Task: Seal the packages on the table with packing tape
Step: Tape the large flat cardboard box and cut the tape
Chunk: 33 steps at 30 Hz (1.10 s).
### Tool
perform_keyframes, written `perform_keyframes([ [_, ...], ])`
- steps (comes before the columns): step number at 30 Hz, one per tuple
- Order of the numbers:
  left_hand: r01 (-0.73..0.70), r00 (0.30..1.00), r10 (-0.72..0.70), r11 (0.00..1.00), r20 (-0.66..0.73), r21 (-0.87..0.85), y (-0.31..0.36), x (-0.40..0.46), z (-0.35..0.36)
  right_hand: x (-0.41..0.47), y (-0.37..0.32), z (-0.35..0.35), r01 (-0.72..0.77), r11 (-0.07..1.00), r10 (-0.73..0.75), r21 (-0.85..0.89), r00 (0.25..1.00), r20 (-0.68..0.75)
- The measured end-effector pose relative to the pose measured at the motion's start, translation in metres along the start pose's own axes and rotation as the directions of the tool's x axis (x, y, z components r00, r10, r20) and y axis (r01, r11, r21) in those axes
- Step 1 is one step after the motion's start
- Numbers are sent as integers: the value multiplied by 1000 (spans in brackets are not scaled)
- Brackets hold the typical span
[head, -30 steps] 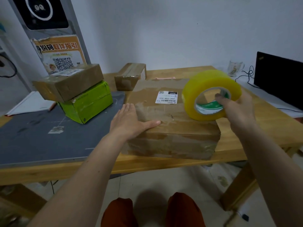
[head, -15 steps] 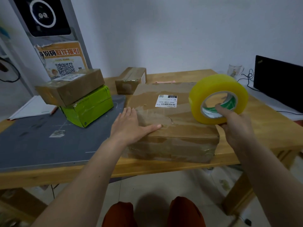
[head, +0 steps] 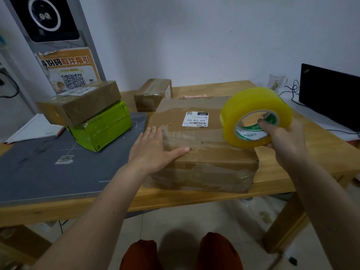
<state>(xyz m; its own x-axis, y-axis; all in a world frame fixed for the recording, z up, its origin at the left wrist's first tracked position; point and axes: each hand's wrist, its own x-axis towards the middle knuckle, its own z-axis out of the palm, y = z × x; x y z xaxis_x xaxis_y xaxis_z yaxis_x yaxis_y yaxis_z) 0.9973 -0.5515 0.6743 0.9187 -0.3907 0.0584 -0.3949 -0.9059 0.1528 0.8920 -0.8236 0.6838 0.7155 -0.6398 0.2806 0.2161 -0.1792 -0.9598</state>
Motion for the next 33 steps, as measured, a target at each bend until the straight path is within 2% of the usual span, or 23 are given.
perform_keyframes([
  [7,-292,956,292,956,-5,8,41,-16,9,-1,-1,3,35,995,-36,-90,999,-19],
  [16,-446,895,446,895,17,-20,92,-23,21,0,1,13,114,965,-123,-238,992,-23],
  [20,-408,909,408,913,88,-22,80,-20,15,-2,-1,16,128,966,-137,-225,990,-26],
  [29,-67,977,40,990,210,122,11,-15,-18,-2,3,17,84,975,-96,-205,994,-48],
  [31,-64,980,39,990,194,126,22,-13,-19,-2,4,17,75,975,-87,-207,995,-50],
  [33,-189,968,172,979,185,76,44,-13,-11,-3,4,17,59,979,-73,-196,995,-63],
])
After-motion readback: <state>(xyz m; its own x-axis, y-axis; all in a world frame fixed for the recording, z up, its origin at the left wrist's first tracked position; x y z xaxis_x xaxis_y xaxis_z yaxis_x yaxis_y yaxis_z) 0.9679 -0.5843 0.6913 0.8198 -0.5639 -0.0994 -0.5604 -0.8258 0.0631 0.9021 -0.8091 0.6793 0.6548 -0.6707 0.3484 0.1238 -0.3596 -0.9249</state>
